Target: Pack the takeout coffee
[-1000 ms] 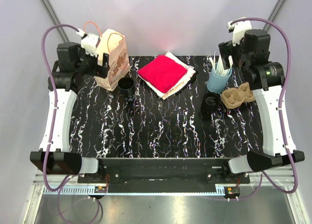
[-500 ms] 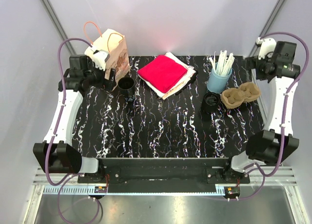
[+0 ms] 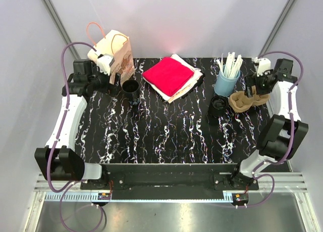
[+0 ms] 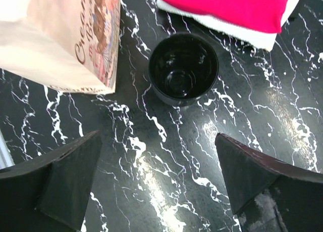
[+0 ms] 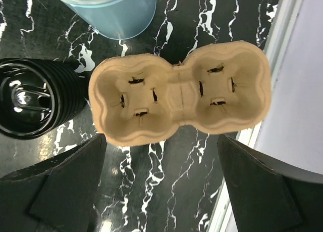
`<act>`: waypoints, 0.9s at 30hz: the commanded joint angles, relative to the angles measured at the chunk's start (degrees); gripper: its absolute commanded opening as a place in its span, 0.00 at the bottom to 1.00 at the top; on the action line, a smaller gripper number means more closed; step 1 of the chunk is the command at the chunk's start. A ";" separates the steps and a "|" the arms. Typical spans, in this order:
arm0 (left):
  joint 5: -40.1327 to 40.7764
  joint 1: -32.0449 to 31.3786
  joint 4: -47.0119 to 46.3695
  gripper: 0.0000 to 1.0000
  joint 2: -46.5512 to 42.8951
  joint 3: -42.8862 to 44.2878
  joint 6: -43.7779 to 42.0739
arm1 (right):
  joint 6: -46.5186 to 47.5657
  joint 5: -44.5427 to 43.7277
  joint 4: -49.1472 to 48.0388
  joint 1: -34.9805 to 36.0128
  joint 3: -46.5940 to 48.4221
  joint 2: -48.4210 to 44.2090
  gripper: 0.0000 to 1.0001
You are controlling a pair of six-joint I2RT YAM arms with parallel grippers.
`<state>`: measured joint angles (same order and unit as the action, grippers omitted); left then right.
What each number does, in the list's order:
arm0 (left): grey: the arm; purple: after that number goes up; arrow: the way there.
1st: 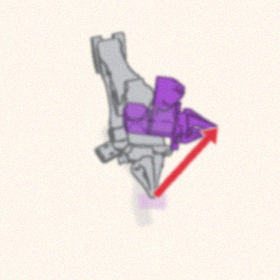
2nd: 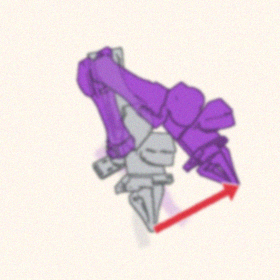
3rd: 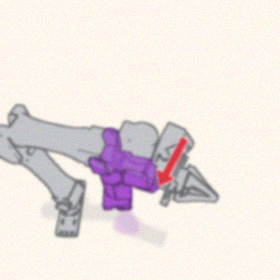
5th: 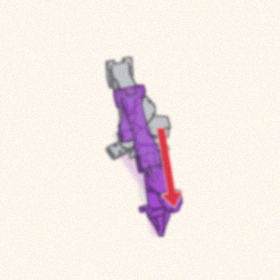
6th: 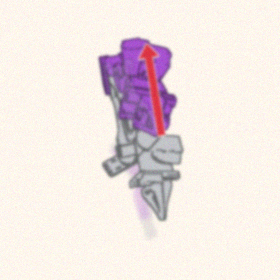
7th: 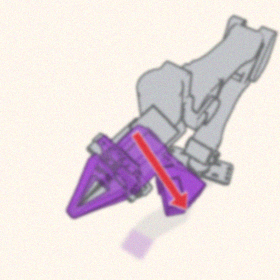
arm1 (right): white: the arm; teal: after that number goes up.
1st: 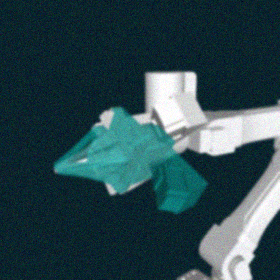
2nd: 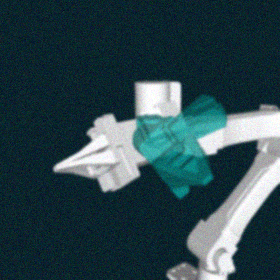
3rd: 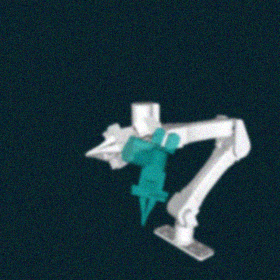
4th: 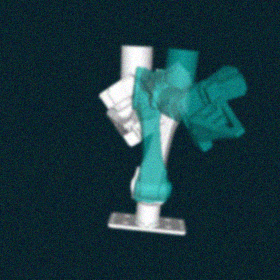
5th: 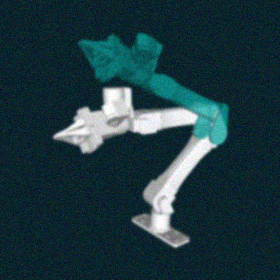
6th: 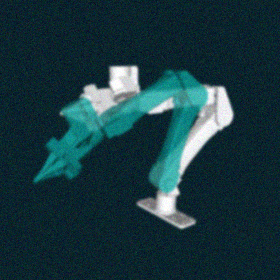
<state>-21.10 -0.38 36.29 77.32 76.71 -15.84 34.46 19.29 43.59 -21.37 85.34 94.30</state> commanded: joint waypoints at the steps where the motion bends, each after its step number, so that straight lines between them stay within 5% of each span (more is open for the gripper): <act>1: -1.31 0.03 -2.46 0.99 -2.17 -0.59 0.81 | 2.02 2.33 -9.92 0.18 -2.90 0.97 0.94; 27: -2.19 0.03 -2.28 0.99 -1.91 -1.74 1.16 | 10.19 0.14 -16.96 0.18 -8.44 9.67 0.71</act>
<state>-21.50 -0.38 36.32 76.95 75.26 -15.05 42.63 20.03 28.29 -21.37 77.17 103.81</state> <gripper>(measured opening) 0.987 0.738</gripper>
